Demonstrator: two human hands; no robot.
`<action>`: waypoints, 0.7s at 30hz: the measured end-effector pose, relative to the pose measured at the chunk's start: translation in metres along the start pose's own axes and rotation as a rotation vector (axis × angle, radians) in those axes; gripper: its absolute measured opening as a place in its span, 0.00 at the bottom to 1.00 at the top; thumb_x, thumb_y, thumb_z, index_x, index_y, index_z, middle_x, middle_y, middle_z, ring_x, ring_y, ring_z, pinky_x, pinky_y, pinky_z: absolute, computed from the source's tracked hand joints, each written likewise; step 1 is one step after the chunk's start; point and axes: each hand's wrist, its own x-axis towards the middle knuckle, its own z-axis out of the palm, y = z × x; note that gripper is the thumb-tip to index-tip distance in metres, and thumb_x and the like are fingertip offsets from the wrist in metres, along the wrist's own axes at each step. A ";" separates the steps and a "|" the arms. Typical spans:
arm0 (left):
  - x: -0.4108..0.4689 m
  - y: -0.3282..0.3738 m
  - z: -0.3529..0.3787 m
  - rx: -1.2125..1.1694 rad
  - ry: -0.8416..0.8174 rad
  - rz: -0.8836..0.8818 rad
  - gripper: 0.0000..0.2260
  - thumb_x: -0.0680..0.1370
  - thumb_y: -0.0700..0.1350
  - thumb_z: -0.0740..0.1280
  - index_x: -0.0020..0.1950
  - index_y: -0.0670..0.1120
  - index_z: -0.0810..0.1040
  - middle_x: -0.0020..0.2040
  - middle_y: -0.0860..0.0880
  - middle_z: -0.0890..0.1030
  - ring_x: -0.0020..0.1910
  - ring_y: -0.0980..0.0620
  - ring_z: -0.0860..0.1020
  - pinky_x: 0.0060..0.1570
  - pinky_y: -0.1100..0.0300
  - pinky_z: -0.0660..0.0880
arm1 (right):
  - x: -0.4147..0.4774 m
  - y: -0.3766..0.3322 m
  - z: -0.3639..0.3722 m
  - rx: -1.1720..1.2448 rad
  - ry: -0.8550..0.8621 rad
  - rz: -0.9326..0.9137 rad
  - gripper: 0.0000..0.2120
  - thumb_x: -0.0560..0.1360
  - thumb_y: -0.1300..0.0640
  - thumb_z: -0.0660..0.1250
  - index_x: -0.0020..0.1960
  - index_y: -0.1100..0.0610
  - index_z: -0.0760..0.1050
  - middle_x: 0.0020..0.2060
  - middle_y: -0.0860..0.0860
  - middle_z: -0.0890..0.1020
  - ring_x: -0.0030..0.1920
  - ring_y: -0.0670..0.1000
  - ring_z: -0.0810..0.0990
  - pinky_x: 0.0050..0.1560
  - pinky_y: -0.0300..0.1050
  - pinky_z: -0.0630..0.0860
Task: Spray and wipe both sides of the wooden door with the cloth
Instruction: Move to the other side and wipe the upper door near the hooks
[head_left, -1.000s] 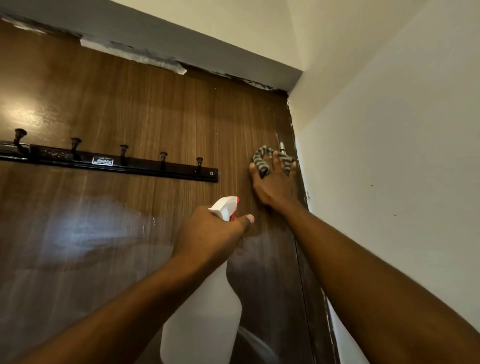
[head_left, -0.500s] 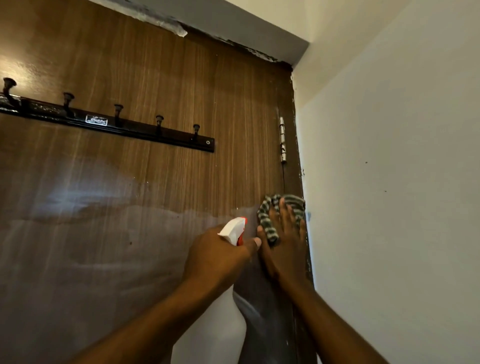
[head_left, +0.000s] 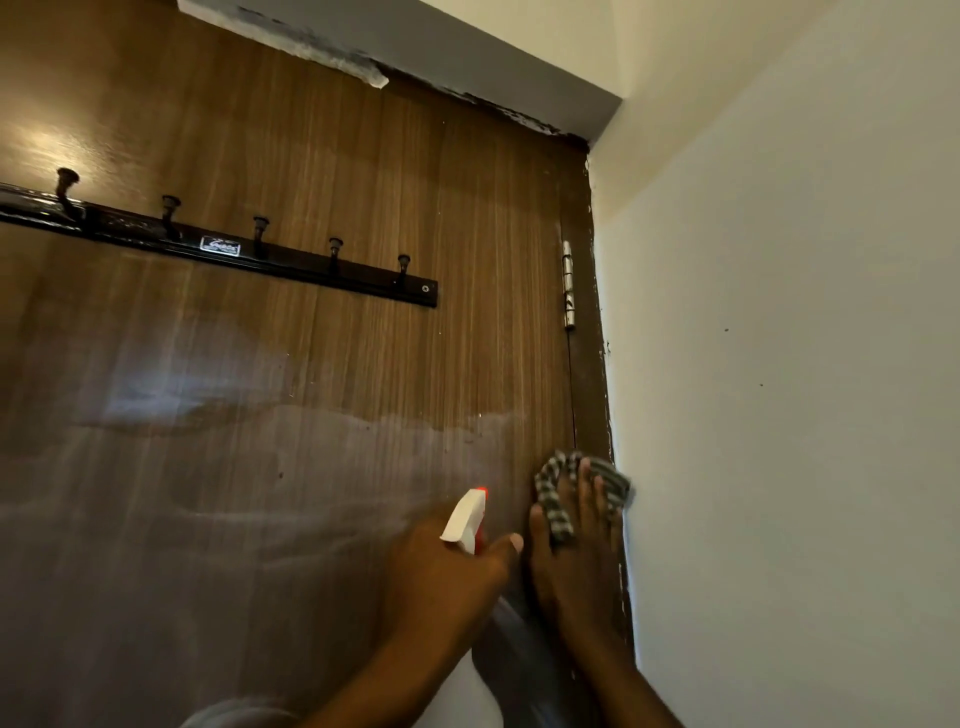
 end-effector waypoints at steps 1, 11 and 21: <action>0.000 -0.001 -0.006 -0.006 -0.007 -0.002 0.25 0.70 0.55 0.71 0.63 0.46 0.71 0.56 0.49 0.77 0.51 0.52 0.75 0.47 0.66 0.71 | 0.020 -0.009 0.008 -0.018 0.054 0.034 0.29 0.80 0.39 0.48 0.77 0.49 0.50 0.76 0.56 0.64 0.76 0.59 0.62 0.73 0.65 0.60; -0.002 -0.023 -0.052 -0.067 0.035 -0.025 0.23 0.70 0.55 0.70 0.61 0.49 0.72 0.47 0.53 0.77 0.48 0.53 0.76 0.54 0.54 0.75 | -0.049 -0.013 0.023 -0.079 -0.068 -0.501 0.31 0.78 0.39 0.56 0.78 0.45 0.53 0.77 0.52 0.60 0.77 0.56 0.58 0.73 0.62 0.57; -0.012 -0.024 -0.105 0.057 0.117 0.020 0.29 0.70 0.55 0.69 0.68 0.47 0.68 0.58 0.47 0.77 0.55 0.47 0.78 0.58 0.52 0.75 | 0.040 -0.119 0.022 0.107 0.015 -0.135 0.30 0.78 0.37 0.56 0.76 0.43 0.53 0.78 0.52 0.58 0.78 0.56 0.53 0.74 0.65 0.54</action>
